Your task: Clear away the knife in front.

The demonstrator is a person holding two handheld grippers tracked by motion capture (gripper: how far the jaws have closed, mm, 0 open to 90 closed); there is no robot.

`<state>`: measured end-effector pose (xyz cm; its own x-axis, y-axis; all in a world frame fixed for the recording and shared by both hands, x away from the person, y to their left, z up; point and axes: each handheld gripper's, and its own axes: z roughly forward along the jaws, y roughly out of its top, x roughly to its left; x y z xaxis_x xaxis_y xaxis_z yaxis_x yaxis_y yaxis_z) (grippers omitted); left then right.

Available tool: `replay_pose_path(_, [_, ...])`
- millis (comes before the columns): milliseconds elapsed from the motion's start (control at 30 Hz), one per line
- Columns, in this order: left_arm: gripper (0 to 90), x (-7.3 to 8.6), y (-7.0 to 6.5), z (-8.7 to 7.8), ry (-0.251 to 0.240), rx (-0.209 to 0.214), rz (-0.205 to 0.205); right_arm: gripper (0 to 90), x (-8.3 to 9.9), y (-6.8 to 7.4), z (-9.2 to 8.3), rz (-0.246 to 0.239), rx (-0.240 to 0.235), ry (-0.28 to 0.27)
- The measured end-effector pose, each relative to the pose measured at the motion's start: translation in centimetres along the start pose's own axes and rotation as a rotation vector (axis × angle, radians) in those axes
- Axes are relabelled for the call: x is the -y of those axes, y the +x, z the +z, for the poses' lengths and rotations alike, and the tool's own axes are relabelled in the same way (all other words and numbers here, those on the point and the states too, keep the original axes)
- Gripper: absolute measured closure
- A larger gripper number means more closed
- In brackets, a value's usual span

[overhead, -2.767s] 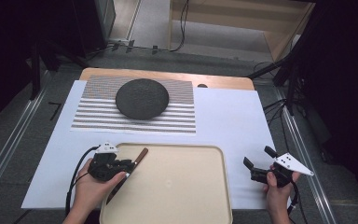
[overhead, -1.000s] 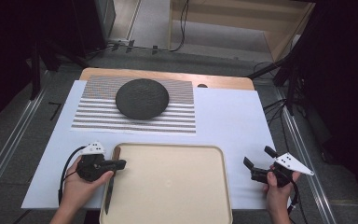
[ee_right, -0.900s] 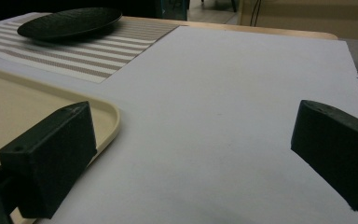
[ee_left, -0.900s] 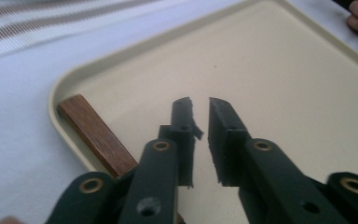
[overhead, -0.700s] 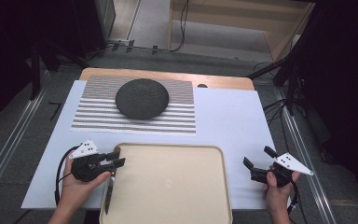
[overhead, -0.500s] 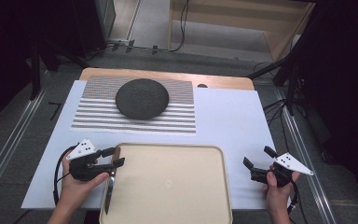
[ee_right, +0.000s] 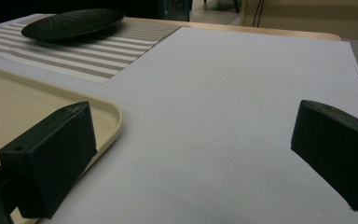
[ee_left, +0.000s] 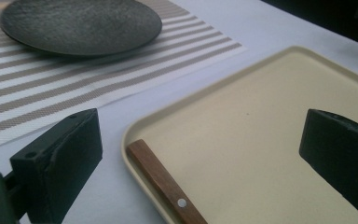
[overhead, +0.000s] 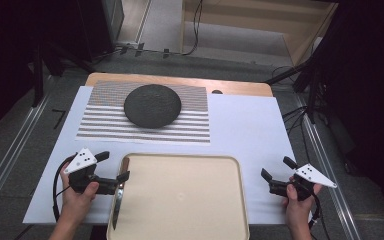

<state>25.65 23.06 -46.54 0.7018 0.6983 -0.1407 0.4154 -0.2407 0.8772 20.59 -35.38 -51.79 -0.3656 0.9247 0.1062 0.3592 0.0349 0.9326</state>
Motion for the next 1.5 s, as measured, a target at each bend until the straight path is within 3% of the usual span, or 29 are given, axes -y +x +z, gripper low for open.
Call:
replay_pose_path(233, [0.0, 0.2, 0.8, -0.8, -0.028, -0.014, 0.001, 0.0, 0.0, 0.0, 0.0, 0.001, -0.006, 0.0])
replay_pose_path(700, [0.0, 0.8, 3.3, -3.1, -0.076, -0.094, -0.01, 0.0, 0.0, 0.0, 0.0, 0.0, -0.008, -0.001])
replay_pose_path(1133, [0.0, 1.9, 5.3, -3.9, -0.068, -0.133, -0.062, 0.0, 0.0, 0.0, 0.0, 0.0, -0.005, -0.001])
replay_pose_path(1500, [0.0, 2.8, 7.1, -4.6, -0.06, -0.186, -0.079, 0.0, 0.0, -0.1, 0.0, 0.005, -0.006, 0.0])
